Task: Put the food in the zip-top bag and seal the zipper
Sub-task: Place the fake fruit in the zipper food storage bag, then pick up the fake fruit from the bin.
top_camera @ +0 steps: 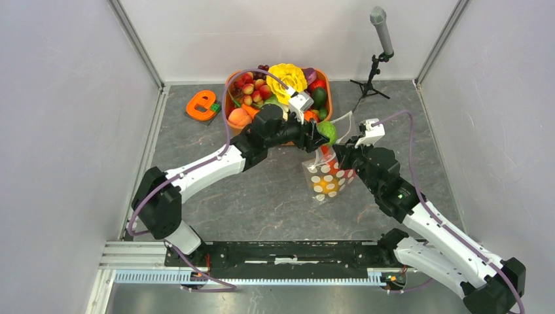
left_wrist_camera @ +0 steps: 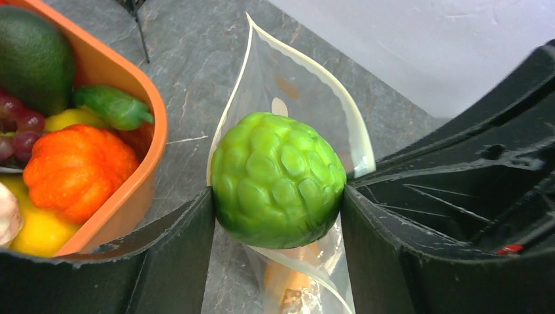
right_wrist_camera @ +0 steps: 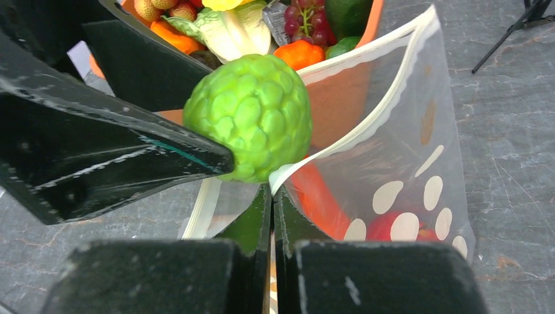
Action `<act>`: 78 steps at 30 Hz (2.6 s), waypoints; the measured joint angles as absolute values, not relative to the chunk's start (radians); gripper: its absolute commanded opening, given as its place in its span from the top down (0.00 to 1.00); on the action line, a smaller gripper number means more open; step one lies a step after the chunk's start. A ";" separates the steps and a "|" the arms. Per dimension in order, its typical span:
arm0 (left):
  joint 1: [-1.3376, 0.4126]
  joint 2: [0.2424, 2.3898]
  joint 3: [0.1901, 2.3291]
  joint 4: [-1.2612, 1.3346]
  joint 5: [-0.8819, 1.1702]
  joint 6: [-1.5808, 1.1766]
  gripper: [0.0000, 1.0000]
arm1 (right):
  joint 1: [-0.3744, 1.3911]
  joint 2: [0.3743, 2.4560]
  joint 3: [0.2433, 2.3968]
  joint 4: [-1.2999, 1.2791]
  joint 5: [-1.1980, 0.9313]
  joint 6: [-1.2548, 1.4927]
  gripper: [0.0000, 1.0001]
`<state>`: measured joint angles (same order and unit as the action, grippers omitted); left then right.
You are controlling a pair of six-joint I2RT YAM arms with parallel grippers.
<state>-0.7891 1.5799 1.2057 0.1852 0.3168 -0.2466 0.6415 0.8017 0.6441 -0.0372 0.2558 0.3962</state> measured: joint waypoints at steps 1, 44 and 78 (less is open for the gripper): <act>-0.790 1.582 1.206 0.178 0.311 -0.243 0.52 | 0.641 0.801 0.643 -0.034 0.252 0.396 1.00; -0.811 1.583 1.262 0.147 0.197 -0.253 0.00 | 0.641 0.761 0.607 -0.009 0.322 0.378 0.99; -0.661 2.183 1.836 0.137 0.028 -0.216 0.25 | 0.641 0.720 0.607 -0.075 0.387 0.376 0.98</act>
<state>-0.6605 2.1826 1.8359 0.1371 0.0284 -0.2161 0.6415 0.7204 0.6067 -0.0753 0.3870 0.3763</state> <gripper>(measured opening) 0.733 0.023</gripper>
